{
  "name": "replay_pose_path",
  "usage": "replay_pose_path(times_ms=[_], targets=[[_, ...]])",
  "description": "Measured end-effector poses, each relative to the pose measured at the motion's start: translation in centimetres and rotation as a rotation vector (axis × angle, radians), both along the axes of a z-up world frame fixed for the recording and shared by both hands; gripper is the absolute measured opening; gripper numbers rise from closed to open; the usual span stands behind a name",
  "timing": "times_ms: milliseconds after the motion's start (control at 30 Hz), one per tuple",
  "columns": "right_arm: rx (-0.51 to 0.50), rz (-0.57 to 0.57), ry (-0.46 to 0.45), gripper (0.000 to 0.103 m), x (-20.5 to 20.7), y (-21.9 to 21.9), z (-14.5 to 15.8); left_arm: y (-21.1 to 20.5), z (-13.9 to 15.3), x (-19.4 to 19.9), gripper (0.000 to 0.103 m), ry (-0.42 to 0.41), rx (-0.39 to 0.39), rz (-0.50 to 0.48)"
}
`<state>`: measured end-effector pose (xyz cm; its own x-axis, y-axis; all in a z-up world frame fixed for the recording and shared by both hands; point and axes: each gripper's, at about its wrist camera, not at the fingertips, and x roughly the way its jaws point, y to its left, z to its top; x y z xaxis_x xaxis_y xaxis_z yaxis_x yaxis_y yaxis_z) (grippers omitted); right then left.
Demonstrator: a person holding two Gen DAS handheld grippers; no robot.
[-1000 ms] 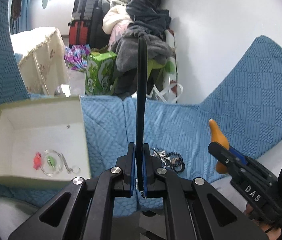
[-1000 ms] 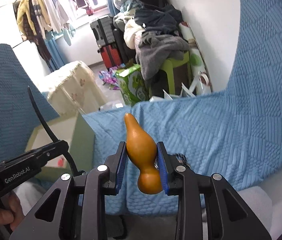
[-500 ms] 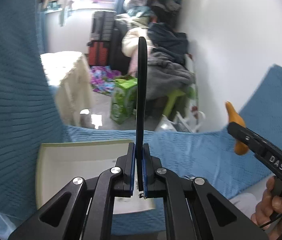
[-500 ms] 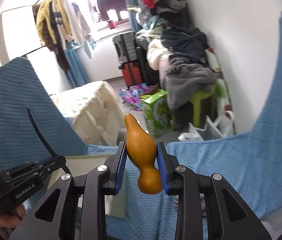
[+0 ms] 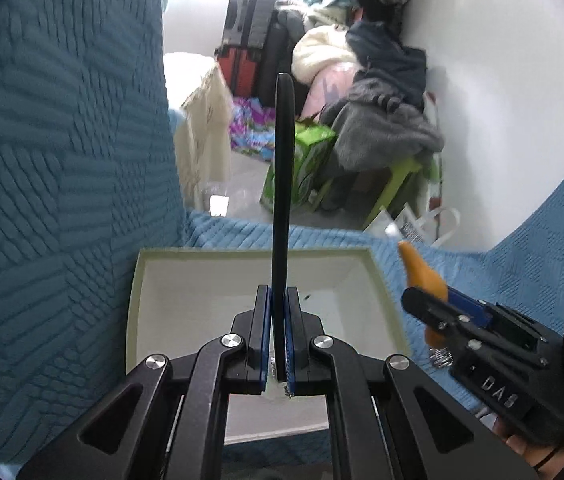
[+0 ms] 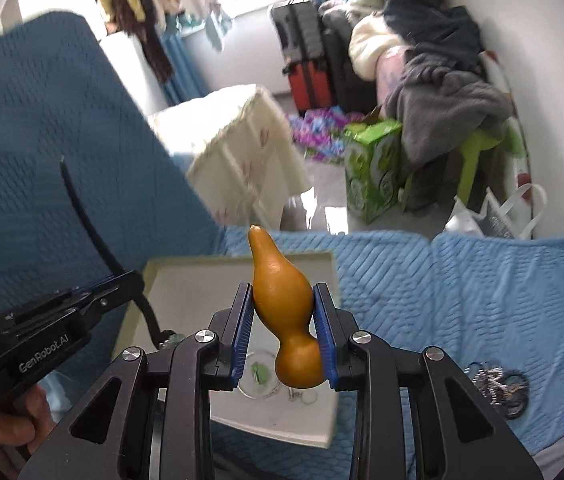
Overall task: Organize jewelry
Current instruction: 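Open both tools to drop the hairpin and gourd bead into the box, then move both open tools back over the remaining bracelets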
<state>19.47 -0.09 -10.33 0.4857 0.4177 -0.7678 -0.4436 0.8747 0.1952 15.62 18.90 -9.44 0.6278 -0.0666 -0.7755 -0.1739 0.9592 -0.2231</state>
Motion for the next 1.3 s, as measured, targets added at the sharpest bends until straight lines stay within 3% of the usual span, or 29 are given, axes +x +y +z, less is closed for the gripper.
replay_pose_path(times_ms=[200,367,467,567,600,633,667,700,833,1000,1100,1167,1200,1300], targets=[[-0.080,0.035,0.070,0.027,-0.4,1.9,-3.9,1.2,-3.6,0.4,0.005,0.065,-0.036,0.001],[-0.079,0.039,0.096,0.028,-0.4,1.9,-4.5,1.5,-6.1,0.0,0.005,0.126,-0.051,0.008],[-0.078,0.040,0.108,0.028,-0.2,1.7,-4.6,1.3,-6.0,-0.3,0.006,0.133,-0.037,0.013],[-0.063,0.036,0.108,0.039,0.0,1.2,-3.9,1.2,-5.2,-0.4,0.008,0.126,-0.026,0.019],[-0.055,0.035,0.100,0.043,0.1,0.9,-3.4,1.2,-4.9,-0.4,0.010,0.125,-0.028,0.015],[-0.049,0.036,0.090,0.049,0.1,0.7,-2.9,1.0,-4.6,-0.4,0.026,0.123,-0.030,0.010],[-0.042,0.036,0.077,0.053,0.1,0.4,-2.4,0.8,-4.2,-0.4,0.049,0.117,-0.029,0.012],[-0.038,0.036,0.058,0.055,0.0,0.0,-1.9,0.8,-3.8,-0.6,0.057,0.109,-0.024,0.017],[-0.047,0.022,0.004,0.055,0.1,-1.7,-0.9,0.1,-2.4,-1.5,0.060,0.079,-0.016,0.025],[-0.048,-0.037,0.062,0.055,0.8,-4.3,-2.9,-1.2,-0.9,-2.9,0.060,0.047,-0.017,0.010],[-0.035,-0.054,0.111,0.052,0.5,-5.4,-4.6,-1.9,-0.5,-3.7,0.060,0.035,-0.023,0.005],[-0.025,-0.047,0.135,0.043,0.2,-5.7,-5.3,-2.3,-0.4,-4.4,0.060,0.031,-0.044,-0.001],[-0.020,-0.047,0.145,0.033,0.0,-5.8,-5.6,-2.6,-0.5,-4.5,0.060,0.034,-0.044,-0.002],[0.032,-0.028,0.175,0.022,-0.5,-6.2,-6.1,-3.3,-1.0,-4.8,0.060,0.042,-0.056,-0.003]])
